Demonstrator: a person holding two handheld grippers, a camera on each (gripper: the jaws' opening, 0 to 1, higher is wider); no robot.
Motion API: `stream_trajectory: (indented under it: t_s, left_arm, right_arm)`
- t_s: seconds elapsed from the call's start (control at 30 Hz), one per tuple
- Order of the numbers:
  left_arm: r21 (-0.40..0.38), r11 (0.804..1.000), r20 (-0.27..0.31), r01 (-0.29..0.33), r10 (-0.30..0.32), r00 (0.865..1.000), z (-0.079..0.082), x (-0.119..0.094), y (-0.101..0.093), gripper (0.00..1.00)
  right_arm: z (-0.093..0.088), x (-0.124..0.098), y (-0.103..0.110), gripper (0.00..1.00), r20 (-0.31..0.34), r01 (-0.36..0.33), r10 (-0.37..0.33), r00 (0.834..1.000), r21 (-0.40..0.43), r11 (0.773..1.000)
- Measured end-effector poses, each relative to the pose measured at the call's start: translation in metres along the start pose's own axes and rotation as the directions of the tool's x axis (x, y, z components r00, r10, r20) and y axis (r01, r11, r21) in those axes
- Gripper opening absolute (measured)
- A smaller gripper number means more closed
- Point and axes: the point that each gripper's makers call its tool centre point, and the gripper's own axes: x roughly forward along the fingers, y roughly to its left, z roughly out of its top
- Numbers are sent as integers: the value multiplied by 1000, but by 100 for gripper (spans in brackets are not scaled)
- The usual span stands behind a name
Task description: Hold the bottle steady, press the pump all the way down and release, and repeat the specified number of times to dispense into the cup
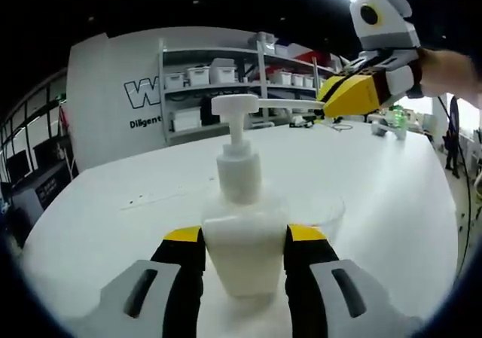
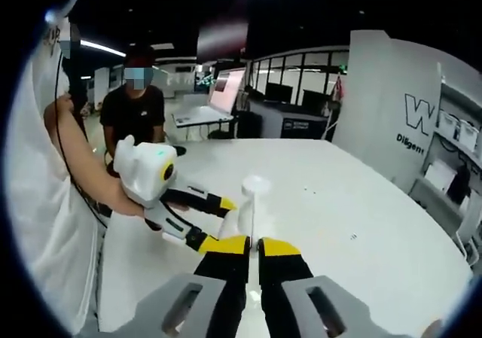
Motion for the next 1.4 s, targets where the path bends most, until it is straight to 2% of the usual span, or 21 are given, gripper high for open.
stream_trajectory:
  t_s: [0.03, 0.23, 0.27, 0.3, 0.33, 0.4, 0.47, 0.67, 0.73, 0.8, 0.9, 0.93, 1.0, 1.03, 1.1, 1.37, 1.4]
  left_arm:
    - [2, 1000, 0, 1, -1, 1000, 0, 0, 0, 39]
    - [1, 1000, -1, 1, -1, 1000, 0, 0, 0, 39]
    - [1, 1000, 0, 2, -2, 1000, 0, 0, 0, 39]
    - [3, 1000, -1, 2, -2, 1000, 0, 0, 0, 39]
    - [2, 1000, -3, 2, -2, 1000, 0, 0, 0, 39]
    - [2, 1000, -2, 1, -1, 1000, 0, 0, 0, 39]
    - [3, 1000, -1, 2, -2, 1000, 0, 0, 0, 39]
    - [2, 1000, -3, 2, -2, 1000, -1, 1, -1, 39]
    - [0, 1000, -3, 3, -3, 1000, -1, 1, -1, 39]
    - [-1, 1000, -2, 3, -3, 1000, -1, 1, -1, 39]
    - [-3, 1000, -3, 4, -4, 1000, -1, 1, -2, 39]
    - [0, 1000, -3, 5, -5, 1000, -2, 1, -2, 39]
    - [0, 1000, -4, 6, -6, 1000, -2, 1, -2, 39]
    - [-2, 1000, -4, 6, -6, 1000, -2, 0, -2, 39]
    - [-2, 1000, -4, 7, -7, 1000, -2, 0, -2, 39]
    - [-5, 1000, -5, 8, -8, 1000, -3, 1, -2, 39]
    - [-4, 1000, -7, 8, -8, 1000, -3, 1, -2, 39]
  right_arm:
    - [-2, 0, 1, 0, -10, -4, 4, 1000, 21, 1000]
    - [-2, 1, 4, 0, -17, -15, 15, 1000, 2, 1000]
    - [-3, 1, 4, 0, -21, -17, 17, 1000, 30, 999]
    - [-3, 2, 4, 0, -21, -16, 17, 1000, 23, 1000]
    - [-2, 2, 5, 0, -25, -12, 12, 1000, -22, 1000]
    - [-3, 2, 7, 0, -29, -23, 23, 999, 15, 1000]
    - [-3, 2, 6, 0, -35, -16, 15, 999, -19, 1000]
    - [-2, 2, 6, 0, -37, -17, 17, 999, 0, 1000]
    - [-1, 2, 7, 0, -43, -18, 16, 999, -46, 999]
    - [-1, 2, 7, 0, -40, -16, 15, 999, -4, 1000]
    - [-1, 1, 5, 0, -43, -13, 12, 999, -22, 1000]
    - [1, 1, 6, 0, -35, -22, 22, 999, -2, 1000]
    - [7, 1, 3, 0, -21, -5, 4, 1000, -35, 999]
    - [11, 1, 6, 0, -4, -18, 18, 1000, 5, 1000]
    - [10, 3, 2, 0, -22, -3, 3, 1000, -33, 999]
    - [18, 4, 2, 0, 3, -10, 10, 1000, -13, 1000]
    - [20, 4, 0, 0, 1, -2, 2, 1000, -44, 999]
